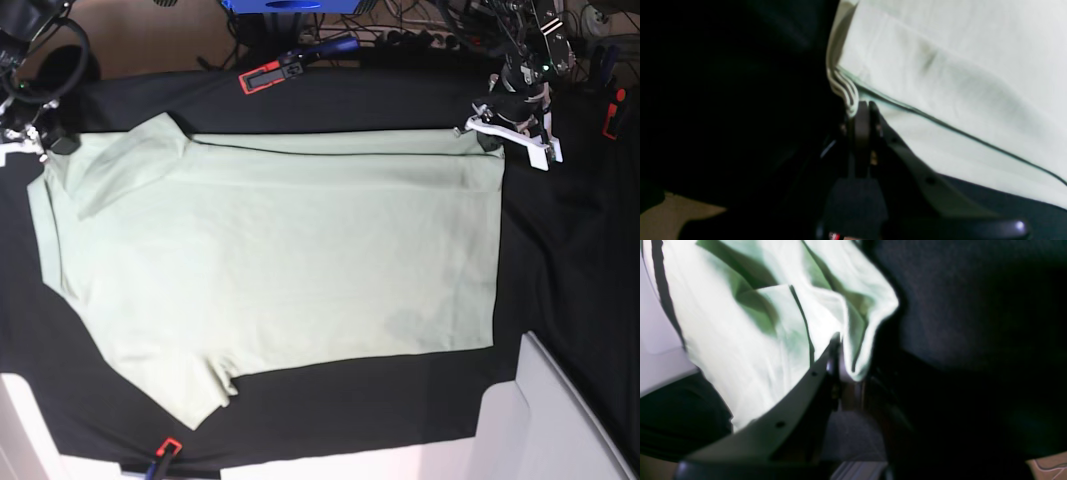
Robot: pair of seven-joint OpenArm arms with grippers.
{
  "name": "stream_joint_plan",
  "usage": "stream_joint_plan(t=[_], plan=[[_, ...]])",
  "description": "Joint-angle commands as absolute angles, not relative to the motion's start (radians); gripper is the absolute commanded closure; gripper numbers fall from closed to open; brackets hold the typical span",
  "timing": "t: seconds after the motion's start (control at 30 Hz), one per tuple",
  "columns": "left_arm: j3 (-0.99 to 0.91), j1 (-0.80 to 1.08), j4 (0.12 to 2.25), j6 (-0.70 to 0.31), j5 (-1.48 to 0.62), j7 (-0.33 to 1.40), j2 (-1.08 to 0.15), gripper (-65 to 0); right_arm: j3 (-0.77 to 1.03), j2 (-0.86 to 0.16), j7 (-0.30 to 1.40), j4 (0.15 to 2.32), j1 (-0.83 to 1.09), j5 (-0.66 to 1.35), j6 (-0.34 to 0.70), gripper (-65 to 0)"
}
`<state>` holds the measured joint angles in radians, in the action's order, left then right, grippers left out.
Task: Fold the T-shirt properly
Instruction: 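Pull the folded edge back toward the collar, flattening the shirt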
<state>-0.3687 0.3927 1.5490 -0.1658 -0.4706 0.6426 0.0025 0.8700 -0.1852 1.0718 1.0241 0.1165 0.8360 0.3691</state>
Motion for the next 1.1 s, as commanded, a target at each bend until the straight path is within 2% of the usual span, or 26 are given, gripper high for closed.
stream_joint_plan(t=[0.0,0.3,0.5,1.07], plan=[[-0.377,0.407,1.573,-0.165,-0.467,0.627,-0.012,0.0,0.874,-0.214,1.069,1.040,0.130,0.854,0.369,0.0],[-0.377,0.495,1.667,-0.165,-0.469,0.627,-0.028,0.0,0.871,-0.213,1.073,1.046,0.189,0.869,0.369,0.0],[-0.377,0.515,1.664,-0.165,-0.467,0.625,-0.030,0.0,0.874,-0.205,1.075,1.139,0.243,0.871,0.369,0.0],[-0.378,0.588,1.667,-0.163,-0.467,0.624,-0.042,0.0,0.868,-0.191,1.073,1.142,0.259,0.871,0.369,0.0]])
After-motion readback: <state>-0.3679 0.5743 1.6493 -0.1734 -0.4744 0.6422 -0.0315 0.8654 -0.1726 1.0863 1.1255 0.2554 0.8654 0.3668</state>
